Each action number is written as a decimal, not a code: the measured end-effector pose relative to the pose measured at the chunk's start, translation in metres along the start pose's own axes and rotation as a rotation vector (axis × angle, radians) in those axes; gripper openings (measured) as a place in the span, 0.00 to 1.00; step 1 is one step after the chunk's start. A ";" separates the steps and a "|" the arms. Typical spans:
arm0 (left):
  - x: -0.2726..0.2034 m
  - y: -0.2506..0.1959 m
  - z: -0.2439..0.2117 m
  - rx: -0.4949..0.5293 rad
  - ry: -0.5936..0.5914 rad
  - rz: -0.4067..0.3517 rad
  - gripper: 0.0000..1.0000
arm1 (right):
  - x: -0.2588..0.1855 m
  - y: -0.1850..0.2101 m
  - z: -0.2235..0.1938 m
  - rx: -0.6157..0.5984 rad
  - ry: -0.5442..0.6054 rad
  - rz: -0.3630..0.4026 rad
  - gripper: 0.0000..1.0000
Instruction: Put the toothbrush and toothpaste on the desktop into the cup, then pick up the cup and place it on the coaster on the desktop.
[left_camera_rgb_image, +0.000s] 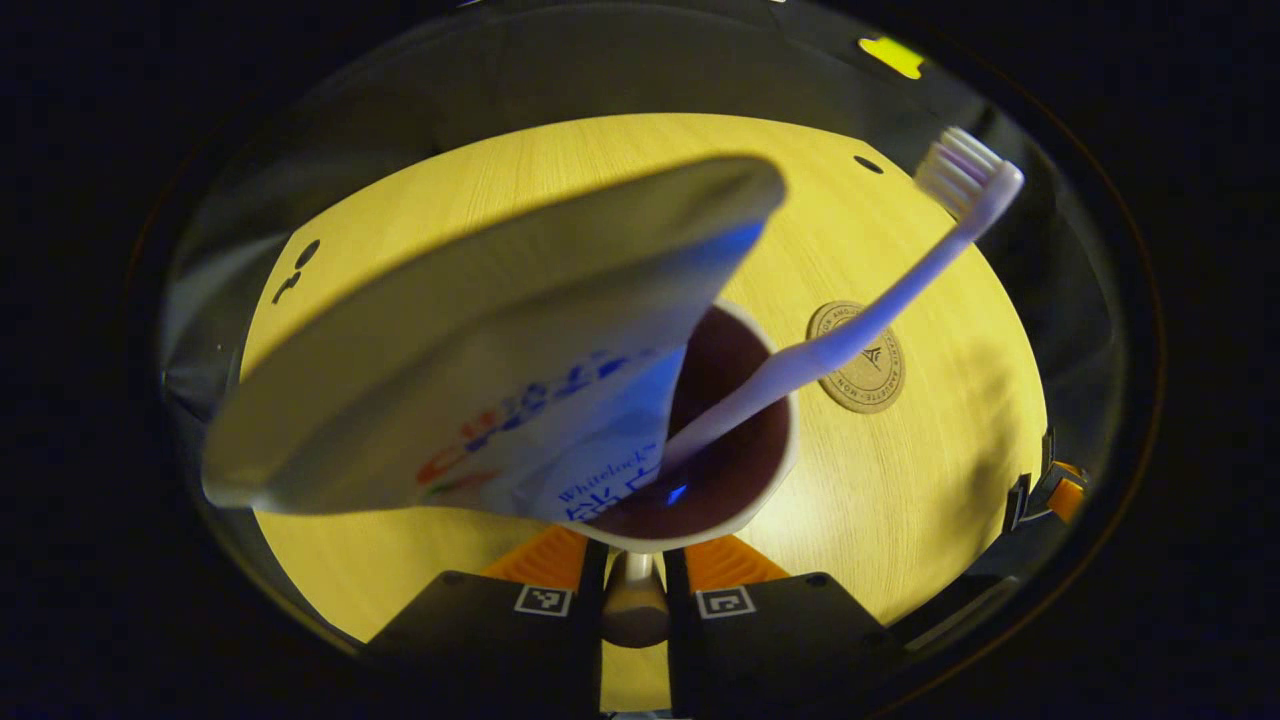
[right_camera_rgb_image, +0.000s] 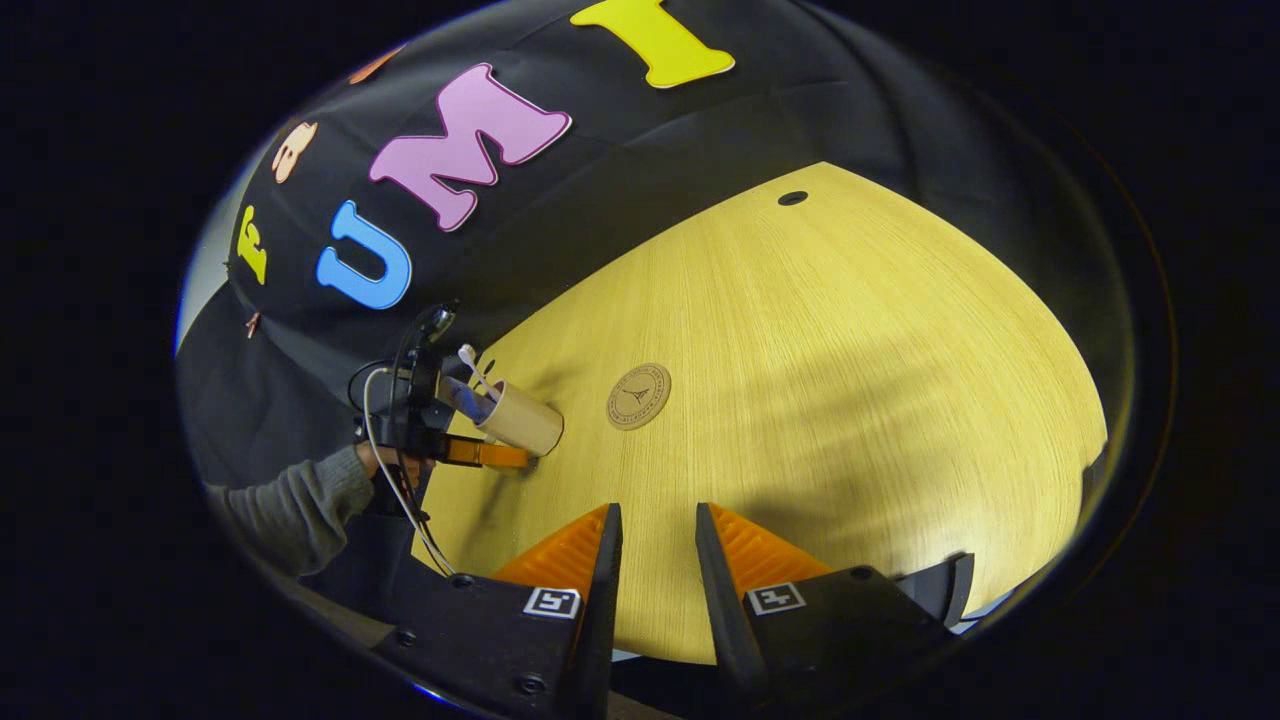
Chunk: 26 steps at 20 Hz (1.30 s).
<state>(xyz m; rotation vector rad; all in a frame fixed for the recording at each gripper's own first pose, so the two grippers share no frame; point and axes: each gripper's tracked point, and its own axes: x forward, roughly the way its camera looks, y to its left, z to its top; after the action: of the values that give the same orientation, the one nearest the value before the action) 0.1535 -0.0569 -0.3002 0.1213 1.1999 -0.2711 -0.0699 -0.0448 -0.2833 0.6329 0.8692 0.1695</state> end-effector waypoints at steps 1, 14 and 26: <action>-0.002 -0.004 0.002 0.008 -0.005 -0.008 0.30 | 0.000 0.000 -0.001 0.003 0.003 0.000 0.46; -0.001 -0.101 0.050 0.200 -0.033 -0.079 0.35 | -0.015 -0.025 0.009 0.078 -0.056 -0.042 0.45; 0.021 -0.139 0.059 0.274 -0.001 -0.087 0.30 | -0.038 -0.057 0.010 0.153 -0.102 -0.097 0.45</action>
<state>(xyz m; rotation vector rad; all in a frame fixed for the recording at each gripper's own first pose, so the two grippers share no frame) 0.1758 -0.2076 -0.2915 0.3080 1.1640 -0.5118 -0.0932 -0.1102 -0.2867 0.7338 0.8172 -0.0169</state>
